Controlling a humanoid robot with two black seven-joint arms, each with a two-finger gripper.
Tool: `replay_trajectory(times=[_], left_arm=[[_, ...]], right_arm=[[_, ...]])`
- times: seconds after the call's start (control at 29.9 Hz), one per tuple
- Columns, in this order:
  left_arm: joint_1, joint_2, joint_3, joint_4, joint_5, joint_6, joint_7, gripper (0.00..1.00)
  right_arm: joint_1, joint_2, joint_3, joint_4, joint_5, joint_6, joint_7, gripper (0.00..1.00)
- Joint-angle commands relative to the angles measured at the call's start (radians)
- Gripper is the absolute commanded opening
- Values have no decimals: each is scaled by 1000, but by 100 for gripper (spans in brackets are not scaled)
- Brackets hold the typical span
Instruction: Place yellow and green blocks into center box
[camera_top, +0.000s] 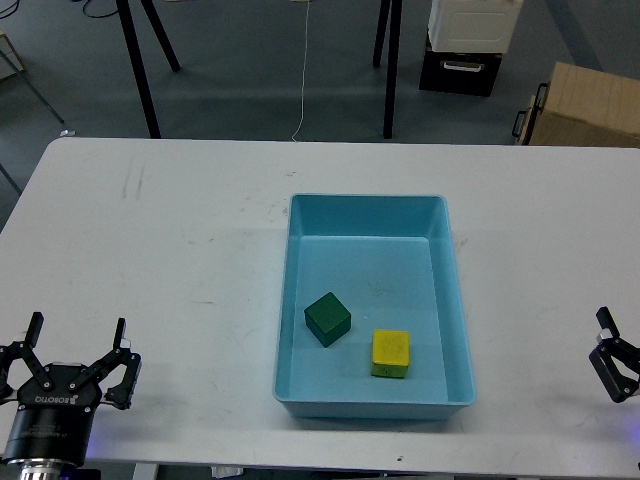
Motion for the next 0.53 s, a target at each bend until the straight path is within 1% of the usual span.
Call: replay_trajectory(times=[0.0,0.3,0.5], left_arm=[[0,0,0,0,-1,0,0,100],[-2,0,1,2,-1,0,2,100],[-3,0,1,2,-1,0,2,100]], right_arm=[[-1,-1,-3,3,-1,0,0,100],[-24,-7,1,4,1,0,15,100],[-24,-9,1,6,1,0,15,100]])
